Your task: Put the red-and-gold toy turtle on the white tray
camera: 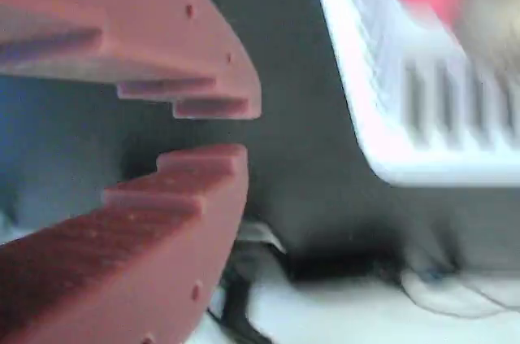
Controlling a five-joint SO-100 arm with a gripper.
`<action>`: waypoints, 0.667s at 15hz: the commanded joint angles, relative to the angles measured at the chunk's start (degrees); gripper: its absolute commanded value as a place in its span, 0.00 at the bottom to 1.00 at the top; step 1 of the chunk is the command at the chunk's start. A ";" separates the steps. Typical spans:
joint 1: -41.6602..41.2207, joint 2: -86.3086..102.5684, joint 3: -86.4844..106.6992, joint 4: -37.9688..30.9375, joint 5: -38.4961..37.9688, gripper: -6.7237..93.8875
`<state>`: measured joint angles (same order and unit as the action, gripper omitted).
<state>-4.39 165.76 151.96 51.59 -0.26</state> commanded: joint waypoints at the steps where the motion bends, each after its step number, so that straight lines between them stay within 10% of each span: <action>1: -1.14 7.65 3.87 4.66 1.49 0.07; 10: -0.79 20.39 15.82 21.62 0.35 0.07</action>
<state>-4.75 185.71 167.87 71.28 0.18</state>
